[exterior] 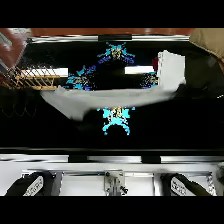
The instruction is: Fold the shirts.
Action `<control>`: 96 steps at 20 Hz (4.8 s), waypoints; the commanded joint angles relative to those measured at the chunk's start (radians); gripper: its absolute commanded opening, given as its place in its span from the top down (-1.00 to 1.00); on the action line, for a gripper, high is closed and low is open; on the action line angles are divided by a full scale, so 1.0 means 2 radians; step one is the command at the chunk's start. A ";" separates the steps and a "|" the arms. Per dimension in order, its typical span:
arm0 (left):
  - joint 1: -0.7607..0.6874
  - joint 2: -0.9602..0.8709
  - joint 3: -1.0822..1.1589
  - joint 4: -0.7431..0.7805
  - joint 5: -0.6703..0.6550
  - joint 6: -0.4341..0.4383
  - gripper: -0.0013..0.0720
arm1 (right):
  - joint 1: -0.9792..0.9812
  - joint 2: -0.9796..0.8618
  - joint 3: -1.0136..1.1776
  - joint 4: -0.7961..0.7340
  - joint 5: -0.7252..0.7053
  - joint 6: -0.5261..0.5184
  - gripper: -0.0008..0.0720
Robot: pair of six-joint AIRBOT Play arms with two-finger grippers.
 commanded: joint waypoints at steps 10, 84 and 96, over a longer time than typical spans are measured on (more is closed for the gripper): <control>0.000 0.172 0.368 0.143 0.011 -0.072 0.89 | 0.000 0.328 0.210 -0.174 0.104 0.046 0.76; 0.001 -0.040 -0.405 0.132 -0.155 -0.127 -0.63 | -0.091 -0.144 0.004 -0.194 -0.176 0.108 -0.31; -0.083 -0.088 -0.409 0.097 -0.093 -0.144 0.20 | -0.091 -0.144 -0.011 -0.208 -0.199 0.102 -0.75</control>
